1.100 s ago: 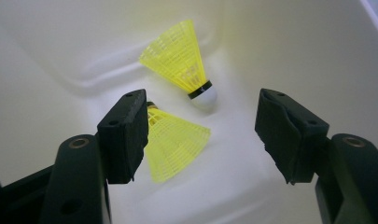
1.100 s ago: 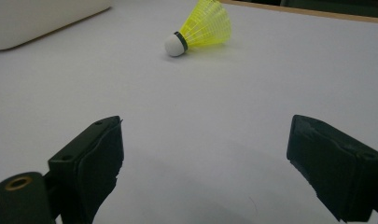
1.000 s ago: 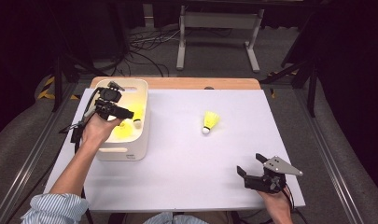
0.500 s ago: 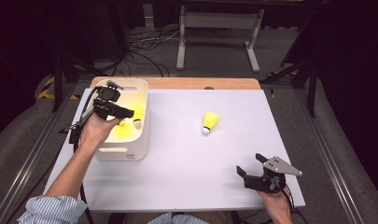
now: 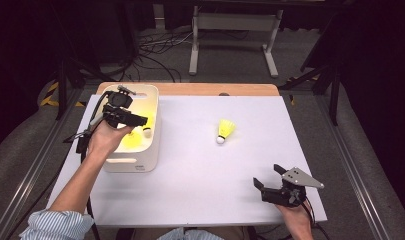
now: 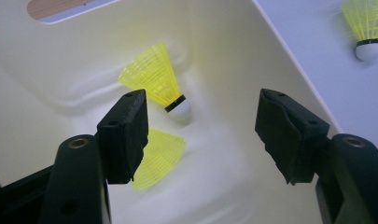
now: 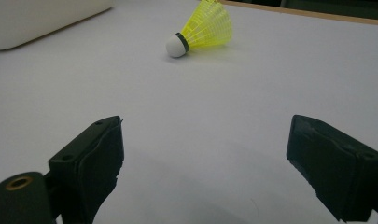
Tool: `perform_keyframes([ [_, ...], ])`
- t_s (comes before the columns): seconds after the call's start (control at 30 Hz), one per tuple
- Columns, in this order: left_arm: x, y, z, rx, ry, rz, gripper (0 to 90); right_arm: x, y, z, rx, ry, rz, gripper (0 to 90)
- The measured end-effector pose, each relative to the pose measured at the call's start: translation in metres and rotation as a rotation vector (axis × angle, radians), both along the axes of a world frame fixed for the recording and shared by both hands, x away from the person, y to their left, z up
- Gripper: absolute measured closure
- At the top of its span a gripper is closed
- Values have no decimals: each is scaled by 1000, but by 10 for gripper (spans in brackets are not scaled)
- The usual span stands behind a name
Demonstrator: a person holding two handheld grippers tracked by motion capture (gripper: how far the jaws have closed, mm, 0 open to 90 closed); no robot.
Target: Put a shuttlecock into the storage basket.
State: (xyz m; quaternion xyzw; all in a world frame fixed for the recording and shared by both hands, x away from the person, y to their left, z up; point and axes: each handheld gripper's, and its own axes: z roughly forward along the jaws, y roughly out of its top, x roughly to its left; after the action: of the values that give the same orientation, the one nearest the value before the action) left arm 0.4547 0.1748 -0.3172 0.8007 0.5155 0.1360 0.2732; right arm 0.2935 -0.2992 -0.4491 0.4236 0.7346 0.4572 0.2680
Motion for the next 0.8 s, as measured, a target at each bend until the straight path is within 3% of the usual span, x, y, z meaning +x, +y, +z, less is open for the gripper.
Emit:
perform_keyframes([
  [0.2, -3, -3, 2, -3, -7, -12, 354, 0, 0, 0, 0, 1, 0, 112],
  [0.3, -3, -6, 4, 27, -27, -17, 352, 0, 0, 0, 1, 1, 4, 112],
  [0.8, -5, -11, 8, -17, -29, -47, 351, 0, 1, 0, -2, 0, 0, 113],
])
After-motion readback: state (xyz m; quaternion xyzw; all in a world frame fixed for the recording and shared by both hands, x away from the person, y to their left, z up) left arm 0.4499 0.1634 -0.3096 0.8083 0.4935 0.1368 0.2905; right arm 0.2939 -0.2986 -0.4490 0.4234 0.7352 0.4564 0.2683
